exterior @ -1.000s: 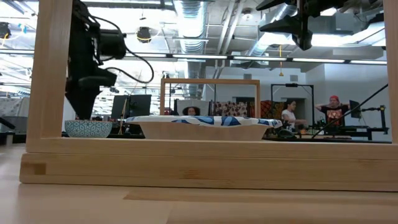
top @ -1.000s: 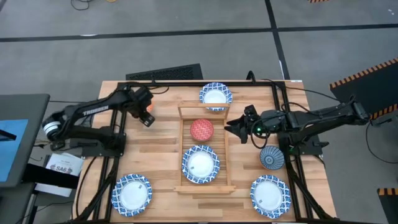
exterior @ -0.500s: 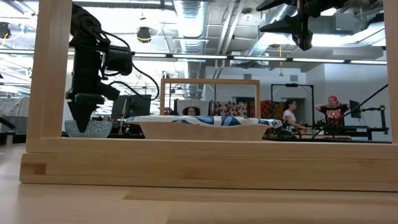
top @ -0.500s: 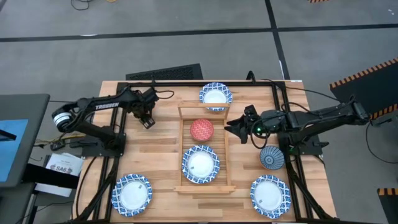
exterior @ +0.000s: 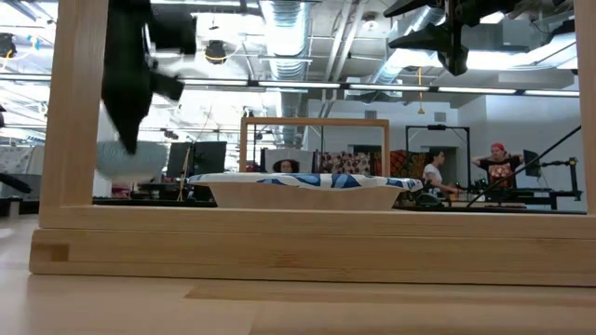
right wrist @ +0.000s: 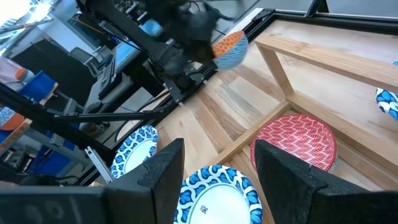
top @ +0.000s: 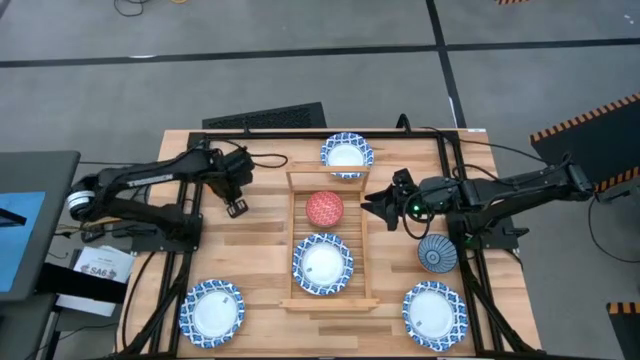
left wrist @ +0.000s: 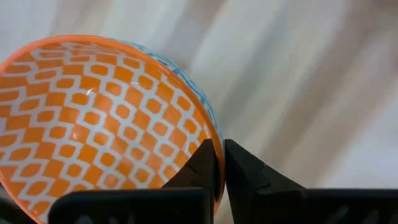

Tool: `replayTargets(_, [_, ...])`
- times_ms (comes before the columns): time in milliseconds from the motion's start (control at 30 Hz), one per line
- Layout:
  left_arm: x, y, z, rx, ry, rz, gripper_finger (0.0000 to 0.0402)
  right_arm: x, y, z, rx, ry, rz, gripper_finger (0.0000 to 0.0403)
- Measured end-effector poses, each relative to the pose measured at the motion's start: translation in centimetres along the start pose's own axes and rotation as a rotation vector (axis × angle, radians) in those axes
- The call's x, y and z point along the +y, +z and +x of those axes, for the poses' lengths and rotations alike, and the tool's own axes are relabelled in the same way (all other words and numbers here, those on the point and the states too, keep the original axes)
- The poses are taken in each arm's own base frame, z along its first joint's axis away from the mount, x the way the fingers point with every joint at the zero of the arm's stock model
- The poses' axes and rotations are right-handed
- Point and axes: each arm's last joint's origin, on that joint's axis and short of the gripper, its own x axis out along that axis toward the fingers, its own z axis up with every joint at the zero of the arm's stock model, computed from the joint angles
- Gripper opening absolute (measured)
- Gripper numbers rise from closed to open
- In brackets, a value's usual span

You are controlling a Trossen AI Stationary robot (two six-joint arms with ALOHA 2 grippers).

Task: Place and stack bowls onto a shelf
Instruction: Stack the orange patterned bowl into the red patterned bowl on the shelf

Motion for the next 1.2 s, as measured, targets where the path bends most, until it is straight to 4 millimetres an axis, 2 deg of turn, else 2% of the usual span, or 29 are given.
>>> replayTargets(133, [-3.2, 0.7, -3.9, -0.094, -0.120, 0.092, 0.0002, 0.0, 0.0, 0.0, 0.000, 0.000, 0.000, 0.0221])
replayTargets(300, [-8.6, 0.4, -7.5, -0.169, -0.248, 0.383, 0.0002, 0.0, 0.0, 0.0, -0.001, -0.001, 0.000, 0.0221])
replayTargets(400, [-11.9, 0.5, -8.3, -0.215, -0.258, 0.573, 0.0002, 0.0, 0.0, 0.0, 0.000, -0.003, 0.000, 0.0221])
replayTargets(500, [-14.9, 2.0, -8.5, -0.291, -0.234, 0.702, 0.0001, 0.0, 0.0, 0.0, 0.001, -0.003, 0.001, 0.0221])
replayTargets(667, [-18.6, 5.8, -6.4, -0.307, -0.128, 0.911, 0.0001, 0.0, 0.0, 0.0, -0.003, -0.001, 0.003, 0.0221])
replayTargets(833, [-20.6, 9.5, -3.2, -0.255, -0.055, 1.024, 0.0001, 0.4, 1.2, -0.4, -0.080, 0.053, 0.034, 0.0221])
replayTargets(1000, [-20.9, 11.6, -0.3, -0.225, -0.021, 1.062, 0.0001, 1.4, 3.8, -2.7, -0.193, 0.122, -0.013, 0.0221])
replayTargets(1133, [-19.9, 12.9, 1.5, -0.204, 0.019, 1.054, 0.0000, 1.6, 4.6, -4.6, -0.238, 0.152, -0.045, 0.0221])
replayTargets(1200, [-19.3, 13.4, 1.7, -0.207, 0.029, 1.050, 0.0000, 1.4, 4.6, -5.2, -0.236, 0.150, -0.046, 0.0221])
